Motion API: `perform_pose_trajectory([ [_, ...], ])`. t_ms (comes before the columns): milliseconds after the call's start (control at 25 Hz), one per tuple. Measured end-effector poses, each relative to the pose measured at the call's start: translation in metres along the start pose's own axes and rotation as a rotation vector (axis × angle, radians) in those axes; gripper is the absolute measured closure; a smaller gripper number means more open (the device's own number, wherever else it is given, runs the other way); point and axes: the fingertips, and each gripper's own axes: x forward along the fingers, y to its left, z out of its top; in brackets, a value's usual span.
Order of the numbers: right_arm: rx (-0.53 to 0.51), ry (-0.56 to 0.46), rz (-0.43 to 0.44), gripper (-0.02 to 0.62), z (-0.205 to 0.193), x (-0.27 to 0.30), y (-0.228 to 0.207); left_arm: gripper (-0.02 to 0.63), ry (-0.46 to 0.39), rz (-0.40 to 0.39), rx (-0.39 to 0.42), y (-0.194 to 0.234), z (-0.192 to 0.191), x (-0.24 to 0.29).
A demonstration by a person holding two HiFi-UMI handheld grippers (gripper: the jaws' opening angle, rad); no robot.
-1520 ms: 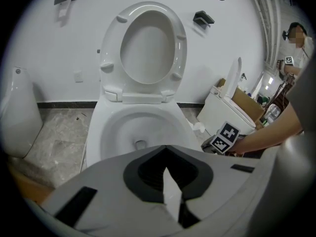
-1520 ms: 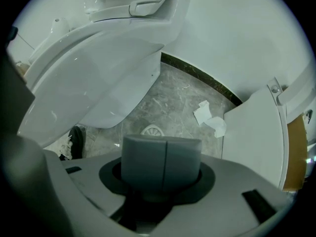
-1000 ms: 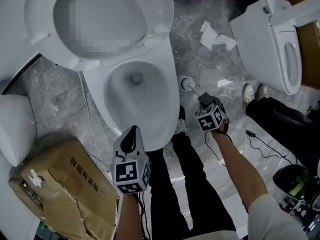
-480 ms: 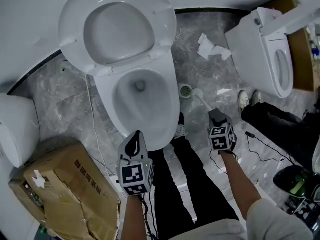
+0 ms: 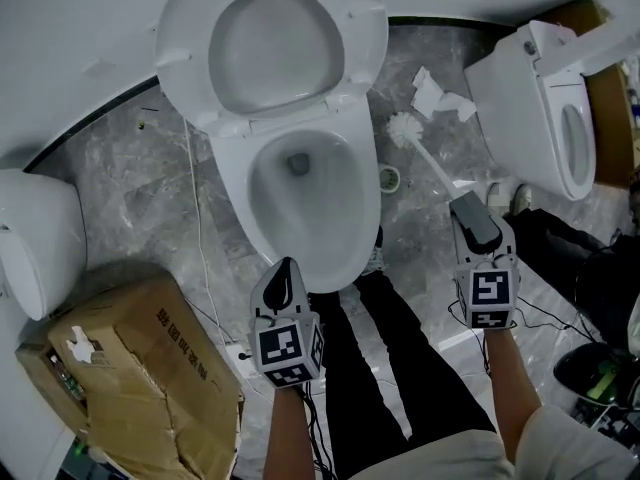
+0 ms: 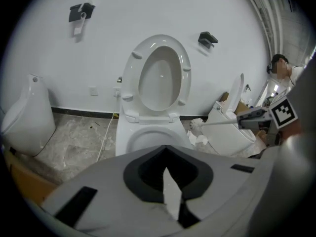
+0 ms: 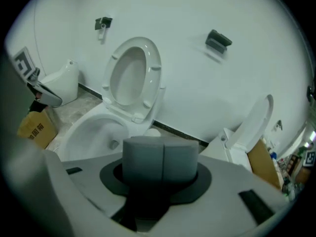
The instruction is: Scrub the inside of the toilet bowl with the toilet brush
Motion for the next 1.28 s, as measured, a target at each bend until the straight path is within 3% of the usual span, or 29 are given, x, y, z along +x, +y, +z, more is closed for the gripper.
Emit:
perform_pose_trajectory([
  [160, -0.097, -0.113, 0.156, 0.420, 0.027, -0.012, 0.044, 0.588, 0.006, 0.006, -0.016, 0.004, -0.004, -0.001],
  [360, -0.225, -0.083, 0.311, 0.420, 0.023, 0.017, 0.103, 0.588, 0.007, 0.009, -0.048, 0.002, -0.004, 0.005],
  [560, -0.298, 0.021, 0.309, 0.422, 0.016, 0.058, 0.119, 0.588, 0.005, 0.015, -0.043, 0.007, 0.000, 0.009],
  [840, -0.323, 0.082, 0.311, 0.422, 0.013, 0.078, 0.125, 0.588, 0.013, 0.026, -0.050, 0.011, -0.004, 0.014],
  [1280, -0.347, 0.215, 0.306, 0.420, -0.013, 0.075, 0.117, 0.588, -0.002, 0.006, -0.063, 0.005, -0.005, 0.014],
])
